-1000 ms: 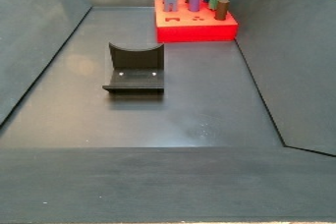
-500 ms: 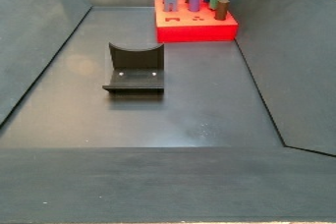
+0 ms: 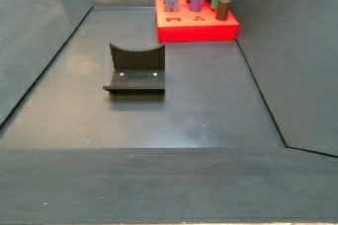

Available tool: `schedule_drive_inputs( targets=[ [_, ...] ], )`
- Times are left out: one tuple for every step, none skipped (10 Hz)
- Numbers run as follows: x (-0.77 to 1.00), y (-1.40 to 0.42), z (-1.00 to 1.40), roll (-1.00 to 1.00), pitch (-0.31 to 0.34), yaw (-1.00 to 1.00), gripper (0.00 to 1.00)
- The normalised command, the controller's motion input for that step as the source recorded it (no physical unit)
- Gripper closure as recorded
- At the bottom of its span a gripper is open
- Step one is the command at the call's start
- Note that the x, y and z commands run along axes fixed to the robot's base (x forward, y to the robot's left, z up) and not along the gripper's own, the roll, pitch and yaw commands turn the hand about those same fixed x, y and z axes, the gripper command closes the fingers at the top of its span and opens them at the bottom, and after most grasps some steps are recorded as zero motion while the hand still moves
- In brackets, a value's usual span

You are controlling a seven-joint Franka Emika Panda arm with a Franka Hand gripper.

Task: Pick up the star object. Move up. Move to above the board. Insert the star object.
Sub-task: Insert the star object.

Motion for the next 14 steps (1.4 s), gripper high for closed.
schedule_drive_inputs(
  targets=[
    [0.02, 0.00, -0.19, 0.01, 0.000, 0.00, 1.00],
    [0.03, 0.00, -0.20, 0.00, 0.000, 0.00, 1.00],
    [0.04, 0.00, -0.18, 0.00, 0.000, 0.00, 1.00],
    [0.02, 0.00, -0.20, 0.00, 0.000, 0.00, 1.00],
    [0.08, -0.09, -0.25, 0.01, 0.000, 0.00, 1.00],
    [0.23, -0.15, -0.46, 0.04, 0.000, 0.00, 1.00],
    [0.29, -0.15, -0.53, 0.03, 0.003, -0.01, 1.00],
    [0.37, -0.14, -0.54, 0.03, 0.030, -0.01, 1.00],
    [0.44, 0.00, -0.57, 0.03, 0.094, 0.00, 1.00],
    [0.00, 0.12, -0.09, 0.00, 0.084, -0.02, 1.00],
    [-0.15, 0.33, 0.05, -0.08, 0.000, 0.00, 1.00],
    [-0.11, 0.32, 0.08, -0.08, 0.000, 0.00, 1.00],
    [-0.07, 0.11, 0.00, -0.01, 0.000, 0.00, 1.00],
    [-0.32, 0.05, 0.15, -0.05, -0.043, -0.06, 1.00]
  ],
)
